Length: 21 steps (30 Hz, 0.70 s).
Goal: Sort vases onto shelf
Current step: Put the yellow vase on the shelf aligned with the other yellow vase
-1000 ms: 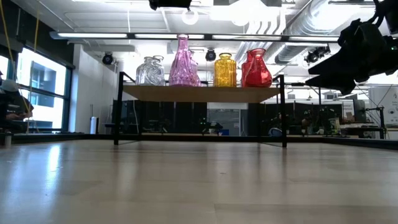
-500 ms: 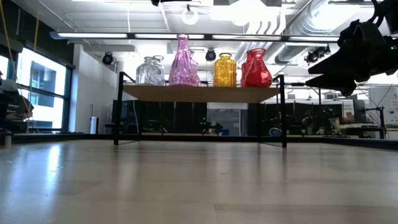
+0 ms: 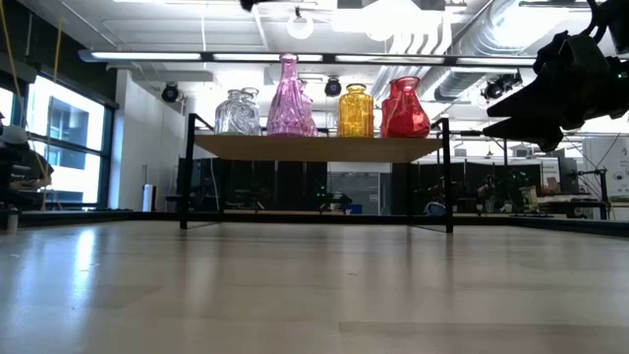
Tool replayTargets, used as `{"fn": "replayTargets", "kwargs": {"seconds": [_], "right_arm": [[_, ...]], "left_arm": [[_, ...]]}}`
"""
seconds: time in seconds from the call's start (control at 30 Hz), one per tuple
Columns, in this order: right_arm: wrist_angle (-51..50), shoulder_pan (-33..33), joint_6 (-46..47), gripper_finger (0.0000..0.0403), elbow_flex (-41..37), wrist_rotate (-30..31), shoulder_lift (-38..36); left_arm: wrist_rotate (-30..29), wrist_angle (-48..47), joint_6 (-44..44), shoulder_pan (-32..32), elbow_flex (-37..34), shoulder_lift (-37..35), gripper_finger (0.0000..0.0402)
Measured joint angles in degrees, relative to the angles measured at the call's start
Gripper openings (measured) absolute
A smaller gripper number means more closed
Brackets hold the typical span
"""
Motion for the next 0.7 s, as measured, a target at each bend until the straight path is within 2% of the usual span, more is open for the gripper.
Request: {"fn": "replayTargets", "kwargs": {"seconds": [0.07, 0.17, 0.33, 0.47, 0.7], "right_arm": [[0.0, 0.0, 0.0, 0.0226, 0.0, 0.0, 0.0], [0.0, 0.0, 0.0, 0.0226, 0.0, 0.0, 0.0], [0.0, 0.0, 0.0, 0.0226, 0.0, 0.0, 0.0], [0.0, 0.0, 0.0, 0.0226, 0.0, 0.0, 0.0], [0.0, 0.0, 0.0, 0.0226, 0.0, 0.0, 0.0]], "left_arm": [[4.7, -6.6, -2.9, -0.1, -0.1, -1.2, 0.012], [8.2, -15.4, -9.6, -1.1, 0.0, -3.0, 0.012], [8.0, -26.8, -20.1, -3.1, 0.0, -4.6, 0.012], [8.2, -32.2, -24.0, -5.8, 0.0, -5.0, 0.012], [12.1, -42.9, -30.3, -13.1, 0.0, -6.2, 0.012]]}}
